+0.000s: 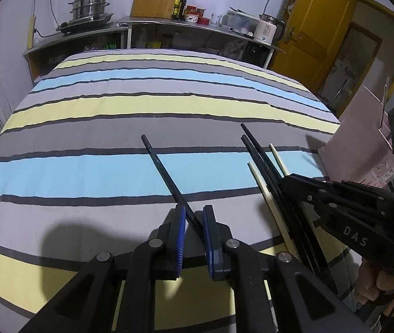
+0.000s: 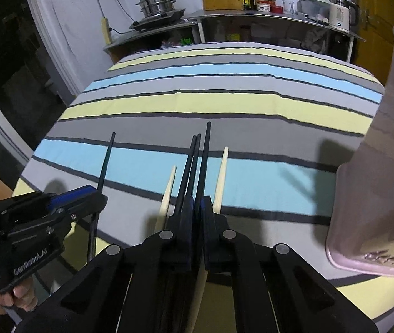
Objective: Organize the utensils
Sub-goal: 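Lift both black chopsticks upright and carry them toward the pink holder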
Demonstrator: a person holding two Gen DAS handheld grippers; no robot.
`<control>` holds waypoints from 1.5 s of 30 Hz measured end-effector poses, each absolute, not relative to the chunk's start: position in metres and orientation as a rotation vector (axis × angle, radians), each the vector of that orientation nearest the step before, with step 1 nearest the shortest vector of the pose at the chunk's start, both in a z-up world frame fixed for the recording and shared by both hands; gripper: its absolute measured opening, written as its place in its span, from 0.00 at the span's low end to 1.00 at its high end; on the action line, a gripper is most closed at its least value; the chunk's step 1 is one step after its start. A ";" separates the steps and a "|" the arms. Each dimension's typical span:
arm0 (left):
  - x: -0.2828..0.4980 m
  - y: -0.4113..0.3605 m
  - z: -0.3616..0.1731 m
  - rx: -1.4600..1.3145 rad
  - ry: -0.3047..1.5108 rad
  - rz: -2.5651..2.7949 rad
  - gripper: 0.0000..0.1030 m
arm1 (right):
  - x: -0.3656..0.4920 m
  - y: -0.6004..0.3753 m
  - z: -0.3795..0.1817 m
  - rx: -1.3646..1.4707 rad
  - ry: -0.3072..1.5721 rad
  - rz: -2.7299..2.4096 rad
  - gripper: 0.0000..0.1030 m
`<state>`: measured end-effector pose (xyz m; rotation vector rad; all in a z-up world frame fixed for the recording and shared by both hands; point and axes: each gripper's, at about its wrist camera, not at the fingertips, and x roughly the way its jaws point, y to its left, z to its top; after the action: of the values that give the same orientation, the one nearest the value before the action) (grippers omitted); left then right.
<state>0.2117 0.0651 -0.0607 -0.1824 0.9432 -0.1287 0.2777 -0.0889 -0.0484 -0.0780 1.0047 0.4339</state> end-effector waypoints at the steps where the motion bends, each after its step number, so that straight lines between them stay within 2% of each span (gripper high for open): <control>1: 0.213 0.066 -0.061 -0.194 0.948 -0.127 0.13 | 0.280 -0.088 -0.048 -0.081 1.007 0.427 0.05; 9: 0.226 0.078 -0.062 -0.326 0.981 -0.113 0.13 | 0.285 -0.082 -0.051 -0.136 1.026 0.409 0.08; 17: 0.238 0.063 -0.060 -0.231 0.979 -0.061 0.13 | 0.297 -0.077 -0.052 -0.139 1.033 0.403 0.07; 27: 0.236 0.070 -0.053 -0.265 0.973 -0.082 0.05 | 0.285 -0.088 -0.042 -0.073 1.020 0.425 0.05; 45: 0.180 0.058 0.047 -0.252 0.791 -0.235 0.05 | 0.235 -0.115 0.049 0.035 0.825 0.510 0.05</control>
<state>0.1797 0.0582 0.0467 -0.2516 0.7910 -0.2350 0.2349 -0.1147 0.0495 0.0350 0.8247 0.5098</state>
